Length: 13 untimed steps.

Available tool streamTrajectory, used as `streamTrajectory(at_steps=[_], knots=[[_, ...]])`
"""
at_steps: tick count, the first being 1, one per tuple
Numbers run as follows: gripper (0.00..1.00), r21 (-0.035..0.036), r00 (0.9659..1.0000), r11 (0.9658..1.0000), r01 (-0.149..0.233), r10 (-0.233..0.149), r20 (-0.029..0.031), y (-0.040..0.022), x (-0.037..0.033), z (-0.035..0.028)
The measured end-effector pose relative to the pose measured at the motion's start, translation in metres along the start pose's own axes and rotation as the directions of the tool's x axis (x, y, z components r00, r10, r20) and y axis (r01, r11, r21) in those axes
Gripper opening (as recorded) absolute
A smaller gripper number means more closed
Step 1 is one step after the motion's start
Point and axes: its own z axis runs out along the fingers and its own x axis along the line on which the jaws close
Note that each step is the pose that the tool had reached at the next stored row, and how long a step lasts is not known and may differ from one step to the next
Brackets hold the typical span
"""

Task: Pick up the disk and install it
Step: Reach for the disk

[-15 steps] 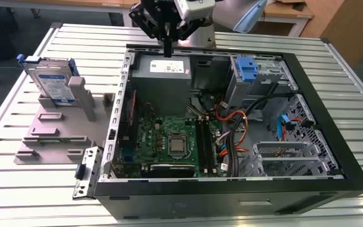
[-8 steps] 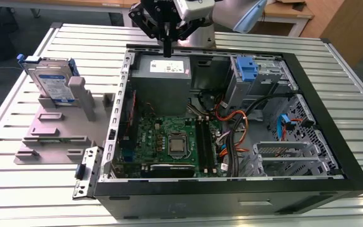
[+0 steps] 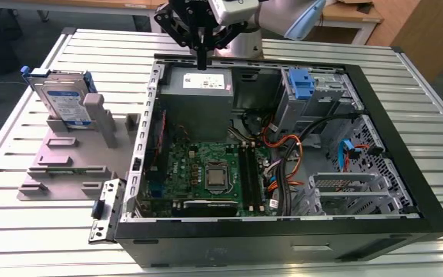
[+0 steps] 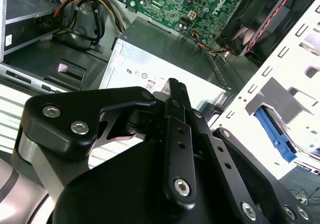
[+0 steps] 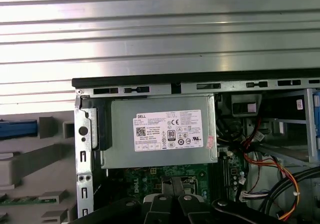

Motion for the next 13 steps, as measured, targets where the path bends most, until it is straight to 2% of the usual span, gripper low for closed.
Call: streamTrajectory(at_steps=[13], knots=[[0.11, 0.0000, 1.0000, 1.0000, 0.000, 0.000, 0.0000, -0.0001, 0.0066, 0.0002]])
